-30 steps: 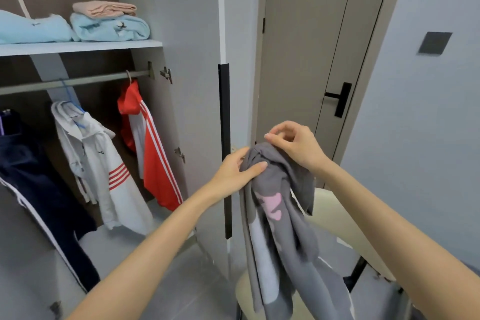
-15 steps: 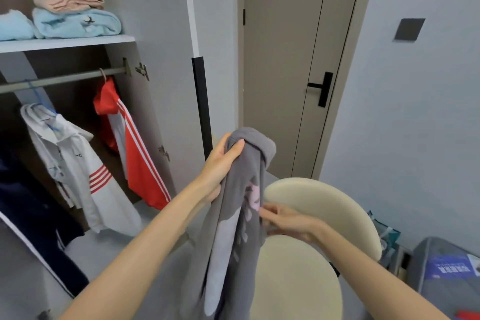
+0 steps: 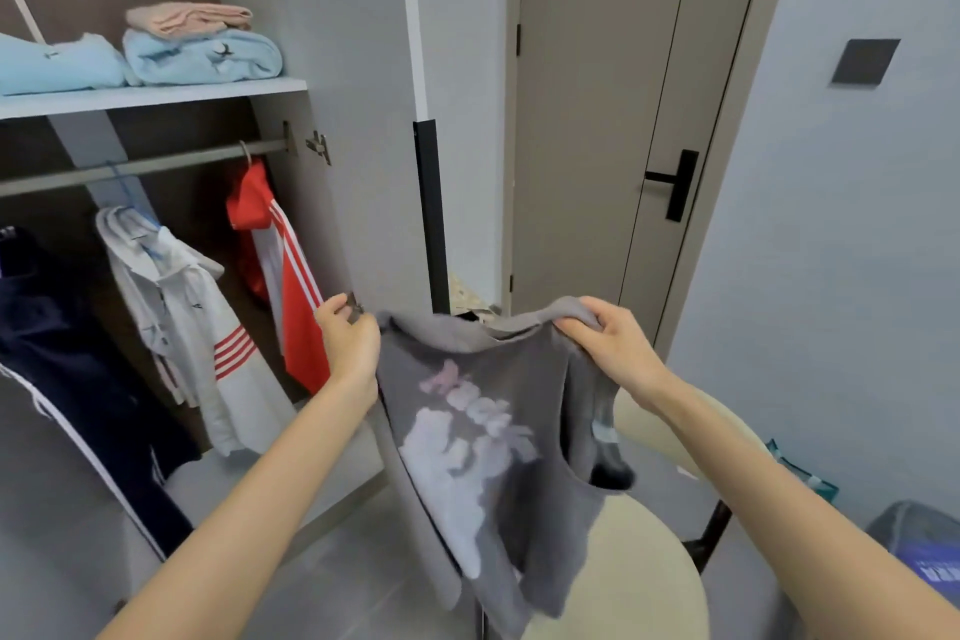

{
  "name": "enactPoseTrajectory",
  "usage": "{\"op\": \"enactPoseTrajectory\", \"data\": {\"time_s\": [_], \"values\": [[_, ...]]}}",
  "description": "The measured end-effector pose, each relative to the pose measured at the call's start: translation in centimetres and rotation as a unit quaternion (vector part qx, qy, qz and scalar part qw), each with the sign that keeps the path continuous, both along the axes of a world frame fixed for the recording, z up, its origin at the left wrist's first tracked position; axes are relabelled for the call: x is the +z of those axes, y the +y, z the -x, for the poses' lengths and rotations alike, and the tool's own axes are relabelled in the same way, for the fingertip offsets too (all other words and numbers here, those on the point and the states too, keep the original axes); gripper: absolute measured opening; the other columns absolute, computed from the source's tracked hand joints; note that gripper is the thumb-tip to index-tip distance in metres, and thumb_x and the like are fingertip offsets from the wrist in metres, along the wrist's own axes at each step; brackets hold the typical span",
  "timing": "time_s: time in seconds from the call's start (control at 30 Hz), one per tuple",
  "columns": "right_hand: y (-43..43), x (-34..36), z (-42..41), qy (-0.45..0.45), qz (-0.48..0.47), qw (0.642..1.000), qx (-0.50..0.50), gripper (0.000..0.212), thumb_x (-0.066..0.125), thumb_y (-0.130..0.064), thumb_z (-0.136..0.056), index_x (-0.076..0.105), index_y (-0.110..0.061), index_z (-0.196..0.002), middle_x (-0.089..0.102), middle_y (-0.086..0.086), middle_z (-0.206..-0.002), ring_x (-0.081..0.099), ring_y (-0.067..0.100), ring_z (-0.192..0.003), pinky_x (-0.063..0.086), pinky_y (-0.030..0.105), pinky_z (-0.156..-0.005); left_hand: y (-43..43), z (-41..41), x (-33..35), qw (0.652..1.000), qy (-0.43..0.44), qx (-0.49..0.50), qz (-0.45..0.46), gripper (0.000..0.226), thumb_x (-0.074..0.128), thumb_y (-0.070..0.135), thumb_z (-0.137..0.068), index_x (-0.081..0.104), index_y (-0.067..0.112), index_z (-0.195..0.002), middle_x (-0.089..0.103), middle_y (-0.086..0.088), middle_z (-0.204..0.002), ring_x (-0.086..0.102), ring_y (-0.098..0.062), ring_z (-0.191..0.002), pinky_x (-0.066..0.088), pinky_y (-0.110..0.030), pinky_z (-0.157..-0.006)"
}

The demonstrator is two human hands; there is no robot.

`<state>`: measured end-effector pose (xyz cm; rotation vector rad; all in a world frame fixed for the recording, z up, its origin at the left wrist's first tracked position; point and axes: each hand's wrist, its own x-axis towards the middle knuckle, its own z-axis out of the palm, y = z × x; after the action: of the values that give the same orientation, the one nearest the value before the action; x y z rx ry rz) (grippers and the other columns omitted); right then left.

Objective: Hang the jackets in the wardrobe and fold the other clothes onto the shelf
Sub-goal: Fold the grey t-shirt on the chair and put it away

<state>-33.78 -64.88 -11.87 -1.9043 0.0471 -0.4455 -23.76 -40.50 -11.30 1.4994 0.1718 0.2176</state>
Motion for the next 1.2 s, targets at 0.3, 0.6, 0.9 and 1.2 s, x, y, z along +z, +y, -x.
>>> {"op": "enactPoseTrajectory", "data": {"time_s": [0.3, 0.6, 0.9, 1.2], "values": [[2.5, 4.6, 0.9, 0.021, 0.107, 0.983, 0.145, 0.004, 0.076, -0.014, -0.082, 0.075, -0.016, -0.084, 0.071, -0.011, -0.076, 0.06, -0.003, -0.07, 0.043, 0.011, -0.07, -3.8, 3.4, 1.2, 0.766, -0.169, -0.513, -0.349, 0.08, 0.074, 0.02, -0.084, 0.028, 0.035, -0.147, 0.031, 0.013, -0.152, 0.026, -0.001, -0.139, 0.023, -0.025, -0.115], [-1.8, 3.9, 3.0, 0.046, 0.005, 0.998, 0.047, 0.012, 0.078, -0.026, -0.08, 0.072, -0.018, -0.086, 0.071, -0.003, -0.08, 0.065, 0.007, -0.077, 0.051, 0.021, -0.071, -7.7, 3.5, 0.5, 0.804, -0.228, -0.486, -0.256, 0.013, 0.063, 0.031, -0.092, 0.055, 0.021, -0.088, 0.053, 0.019, -0.073, 0.048, 0.001, -0.067, 0.037, -0.016, -0.063], [-2.9, -6.5, 6.5, 0.289, 0.085, 0.944, 0.136, 0.056, 0.082, -0.029, -0.076, 0.056, -0.011, -0.122, 0.058, 0.005, -0.122, 0.057, 0.017, -0.113, 0.048, 0.036, -0.1, -8.5, 4.6, 2.5, 0.85, -0.258, -0.439, -0.138, 0.004, 0.064, 0.03, -0.091, 0.065, 0.032, -0.089, 0.068, 0.019, -0.089, 0.062, 0.005, -0.086, 0.041, -0.004, -0.073], [1.1, -11.9, 4.1, 0.258, -0.006, 0.961, 0.096, 0.023, 0.077, -0.03, -0.082, 0.066, -0.013, -0.092, 0.062, -0.002, -0.088, 0.057, 0.01, -0.083, 0.046, 0.032, -0.076, -4.0, 3.7, 4.4, 0.884, -0.268, -0.361, -0.127, 0.007, 0.066, 0.026, -0.09, 0.068, 0.032, -0.088, 0.068, 0.023, -0.088, 0.062, 0.005, -0.087, 0.043, -0.008, -0.076]]}}
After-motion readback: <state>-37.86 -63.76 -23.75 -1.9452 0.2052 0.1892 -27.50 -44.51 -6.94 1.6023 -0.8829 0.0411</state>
